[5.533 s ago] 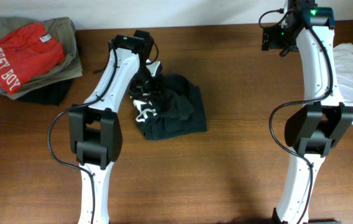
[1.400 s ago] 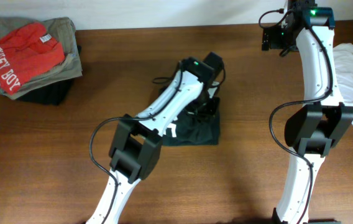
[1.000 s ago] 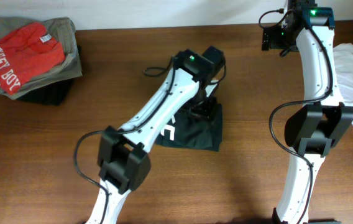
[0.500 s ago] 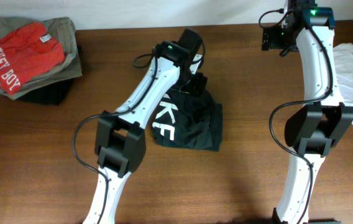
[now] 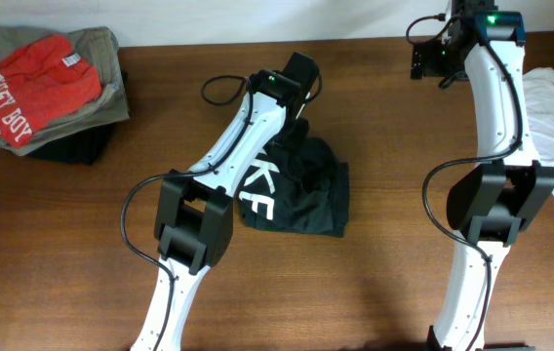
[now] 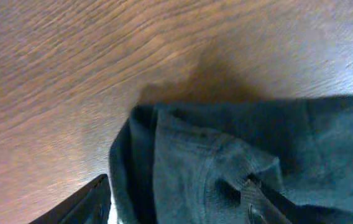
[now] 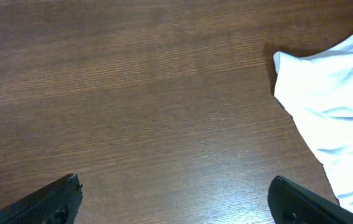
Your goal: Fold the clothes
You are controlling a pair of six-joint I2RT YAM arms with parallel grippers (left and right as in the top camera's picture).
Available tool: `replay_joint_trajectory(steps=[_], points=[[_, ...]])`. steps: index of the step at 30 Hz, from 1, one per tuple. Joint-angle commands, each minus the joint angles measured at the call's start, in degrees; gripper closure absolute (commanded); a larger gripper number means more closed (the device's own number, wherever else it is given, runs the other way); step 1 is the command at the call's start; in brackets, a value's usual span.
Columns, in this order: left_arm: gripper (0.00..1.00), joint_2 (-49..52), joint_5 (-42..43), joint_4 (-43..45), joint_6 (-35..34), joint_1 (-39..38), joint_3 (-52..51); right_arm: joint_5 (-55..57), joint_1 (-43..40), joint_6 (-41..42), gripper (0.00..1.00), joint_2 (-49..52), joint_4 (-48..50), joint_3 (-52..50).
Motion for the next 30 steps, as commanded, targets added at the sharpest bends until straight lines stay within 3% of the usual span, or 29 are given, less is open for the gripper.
replay_joint_trajectory(steps=[1,5,7,9,11,20,27,30], points=[[0.36,1.5,-2.6,-0.2,4.5,0.0,0.6,0.5,0.2,0.2,0.01,-1.3,0.0,1.1],[0.39,1.9,-2.5,0.0,4.5,0.0,0.6,0.5,0.2,0.2,0.01,-1.3,0.0,1.1],[0.5,2.0,-2.3,0.5,4.4,0.0,0.6,0.5,0.2,0.2,0.01,-1.3,0.0,1.1],[0.64,2.0,-2.3,1.0,4.4,-0.2,0.6,0.5,0.2,0.2,0.01,-1.3,0.0,1.1],[0.99,2.0,-2.2,1.4,3.9,-0.3,0.7,0.5,0.2,0.2,0.01,-1.3,0.0,1.1],[1.0,-2.7,4.0,-4.7,1.4,-0.5,13.4,0.5,0.2,0.2,0.01,-1.3,0.0,1.1],[1.0,-8.2,13.4,-4.5,-0.3,-0.5,14.6,0.5,0.2,0.2,0.01,-1.3,0.0,1.1],[1.0,-10.1,13.4,-3.6,-0.4,-0.5,14.6,0.5,0.2,0.2,0.01,-1.3,0.0,1.1]])
